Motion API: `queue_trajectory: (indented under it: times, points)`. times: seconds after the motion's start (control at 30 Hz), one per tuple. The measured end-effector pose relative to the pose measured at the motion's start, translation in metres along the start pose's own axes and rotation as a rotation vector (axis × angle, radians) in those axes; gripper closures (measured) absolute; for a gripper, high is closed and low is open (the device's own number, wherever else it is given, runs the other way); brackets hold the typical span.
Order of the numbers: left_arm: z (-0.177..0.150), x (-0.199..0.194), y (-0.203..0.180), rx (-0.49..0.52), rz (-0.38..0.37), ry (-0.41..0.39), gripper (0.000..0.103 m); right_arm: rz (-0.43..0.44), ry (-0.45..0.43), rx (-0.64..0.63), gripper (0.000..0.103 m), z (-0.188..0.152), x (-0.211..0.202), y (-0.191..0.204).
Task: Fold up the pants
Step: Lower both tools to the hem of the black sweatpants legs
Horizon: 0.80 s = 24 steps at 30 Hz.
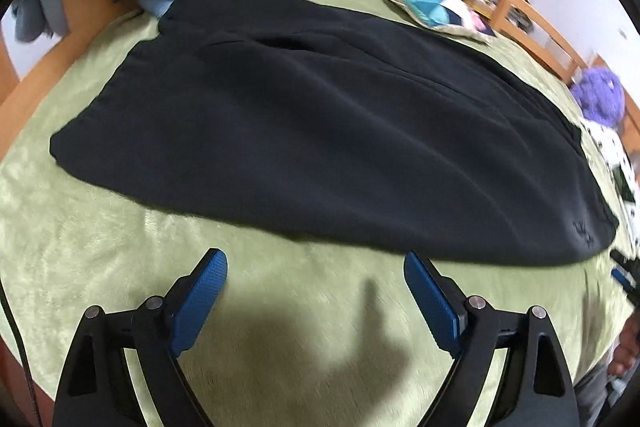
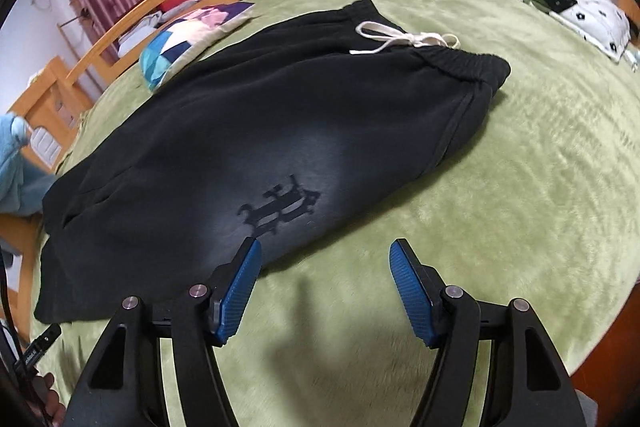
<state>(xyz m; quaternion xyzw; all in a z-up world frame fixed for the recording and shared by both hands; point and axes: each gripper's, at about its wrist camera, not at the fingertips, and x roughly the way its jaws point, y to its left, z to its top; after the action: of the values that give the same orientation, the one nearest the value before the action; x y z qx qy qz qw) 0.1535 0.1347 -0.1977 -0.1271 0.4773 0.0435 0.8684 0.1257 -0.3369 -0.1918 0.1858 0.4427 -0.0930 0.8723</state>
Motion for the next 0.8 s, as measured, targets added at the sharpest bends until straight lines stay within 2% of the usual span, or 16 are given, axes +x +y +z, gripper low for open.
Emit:
queue_trajectory:
  times: [0.17,0.3,0.47,0.6,0.63,0.67,0.7,0.73,0.77,0.8]
  points:
    - [0.005,0.013,0.023,-0.127,-0.096,-0.002,0.014,0.01,0.007,0.008,0.036,0.009,0.017,-0.006]
    - [0.007,0.027,0.038,-0.229,-0.138,0.025,0.014,0.033,0.01,0.026,0.036,0.018,0.034,-0.009]
    - [0.008,0.04,0.035,-0.23,-0.1,0.012,0.014,0.078,0.073,0.075,0.036,0.022,0.068,-0.01]
    - [0.017,0.048,0.031,-0.227,-0.073,0.007,0.014,0.038,0.036,0.041,0.037,0.023,0.075,-0.001]
    - [0.019,0.05,0.031,-0.235,-0.073,0.007,0.016,0.028,0.033,0.038,0.047,0.025,0.075,0.001]
    - [0.022,0.05,0.033,-0.249,-0.065,0.005,0.023,0.018,0.027,0.034,0.064,0.026,0.075,0.004]
    - [0.021,0.048,0.037,-0.256,-0.056,0.005,0.042,0.017,0.032,0.025,0.075,0.028,0.076,0.006]
    - [0.024,0.047,0.038,-0.261,-0.036,0.008,0.054,0.036,0.046,0.013,0.085,0.03,0.076,0.009]
    - [0.027,0.045,0.041,-0.26,-0.017,0.009,0.076,0.044,0.042,0.014,0.087,0.032,0.074,0.01]
    - [0.031,0.043,0.043,-0.259,-0.024,0.004,0.086,0.047,0.026,0.018,0.088,0.033,0.069,0.009]
